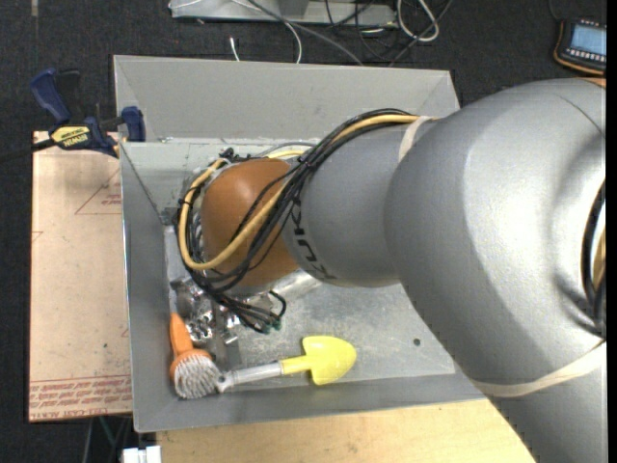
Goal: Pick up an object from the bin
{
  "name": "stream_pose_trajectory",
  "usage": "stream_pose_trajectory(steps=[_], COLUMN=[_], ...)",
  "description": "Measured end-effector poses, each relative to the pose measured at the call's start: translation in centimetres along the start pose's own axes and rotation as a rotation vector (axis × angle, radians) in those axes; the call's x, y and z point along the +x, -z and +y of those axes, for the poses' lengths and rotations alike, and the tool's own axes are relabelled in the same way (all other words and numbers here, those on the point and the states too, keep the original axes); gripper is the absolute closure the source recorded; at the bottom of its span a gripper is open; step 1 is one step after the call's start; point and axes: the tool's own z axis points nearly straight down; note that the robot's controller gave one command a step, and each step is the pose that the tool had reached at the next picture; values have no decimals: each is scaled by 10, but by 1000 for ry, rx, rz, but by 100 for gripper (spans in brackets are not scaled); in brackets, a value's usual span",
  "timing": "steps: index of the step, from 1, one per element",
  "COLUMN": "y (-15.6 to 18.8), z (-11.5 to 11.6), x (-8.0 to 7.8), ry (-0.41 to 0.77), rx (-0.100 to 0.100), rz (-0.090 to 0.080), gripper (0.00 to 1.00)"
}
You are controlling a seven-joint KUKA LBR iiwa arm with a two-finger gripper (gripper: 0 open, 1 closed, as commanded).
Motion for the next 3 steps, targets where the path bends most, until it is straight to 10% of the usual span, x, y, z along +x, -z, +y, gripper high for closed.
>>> stream_pose_trajectory(steps=[1, 3], y=[-2, -2], z=[0, 0], x=[8, 8], ry=[3, 2], rx=[0, 0], rz=[40, 40], gripper=[100, 100])
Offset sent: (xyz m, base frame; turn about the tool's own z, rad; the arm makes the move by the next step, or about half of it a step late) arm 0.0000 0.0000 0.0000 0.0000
